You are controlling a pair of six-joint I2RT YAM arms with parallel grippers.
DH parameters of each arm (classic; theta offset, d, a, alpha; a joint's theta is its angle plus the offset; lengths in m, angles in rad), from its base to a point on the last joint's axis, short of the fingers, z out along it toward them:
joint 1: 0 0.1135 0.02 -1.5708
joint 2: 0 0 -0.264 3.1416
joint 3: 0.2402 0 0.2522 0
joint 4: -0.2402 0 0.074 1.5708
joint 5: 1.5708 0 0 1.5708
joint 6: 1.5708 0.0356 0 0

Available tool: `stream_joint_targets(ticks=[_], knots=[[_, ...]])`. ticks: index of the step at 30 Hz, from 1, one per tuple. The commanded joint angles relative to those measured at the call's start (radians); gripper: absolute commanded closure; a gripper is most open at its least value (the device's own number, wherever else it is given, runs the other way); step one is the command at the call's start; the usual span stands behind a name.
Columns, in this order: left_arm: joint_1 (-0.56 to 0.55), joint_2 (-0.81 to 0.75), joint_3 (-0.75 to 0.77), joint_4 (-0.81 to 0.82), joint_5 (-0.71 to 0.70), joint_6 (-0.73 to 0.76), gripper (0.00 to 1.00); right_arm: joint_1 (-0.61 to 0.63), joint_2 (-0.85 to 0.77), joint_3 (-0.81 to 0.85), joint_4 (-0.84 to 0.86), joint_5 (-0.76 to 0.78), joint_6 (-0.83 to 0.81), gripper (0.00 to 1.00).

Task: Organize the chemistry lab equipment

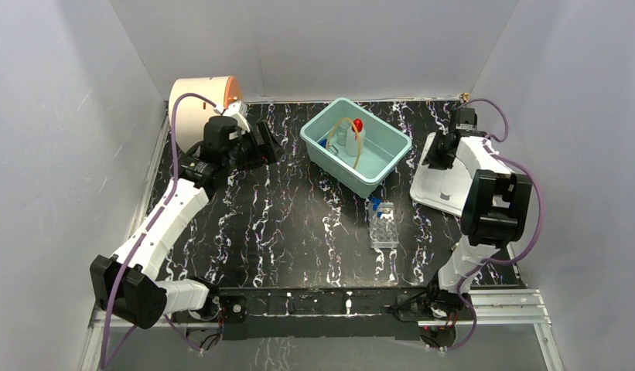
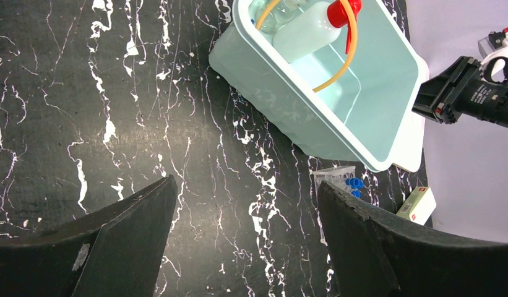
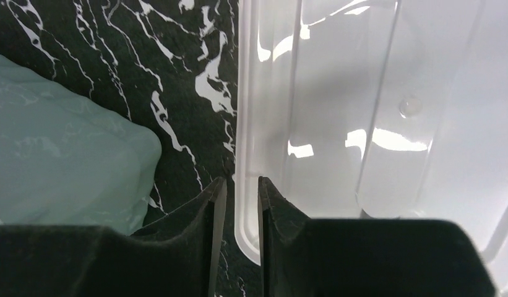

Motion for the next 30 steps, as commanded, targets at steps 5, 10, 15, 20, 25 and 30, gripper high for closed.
stream_joint_targets(ticks=[5,10,15,20,25,30], knots=[[0.0,-0.037,0.008,-0.018,-0.009,0.01,0.17,0.02,0.118,0.157,0.038,-0.024,-0.014,0.64],[0.0,-0.036,0.012,-0.018,-0.015,0.01,0.17,0.047,0.199,0.231,-0.016,0.051,-0.014,0.64],[0.0,-0.038,0.016,-0.024,-0.026,0.011,0.17,0.066,0.224,0.26,-0.046,0.173,-0.007,0.64],[0.0,-0.036,0.019,-0.022,-0.027,0.007,0.17,0.068,0.269,0.292,-0.064,0.157,-0.02,0.68],[0.0,-0.033,0.025,-0.022,-0.029,0.007,0.17,0.069,0.308,0.315,-0.07,0.143,-0.022,0.73],[0.0,-0.033,0.026,-0.024,-0.032,0.004,0.17,0.069,0.344,0.334,-0.081,0.143,-0.027,0.73]])
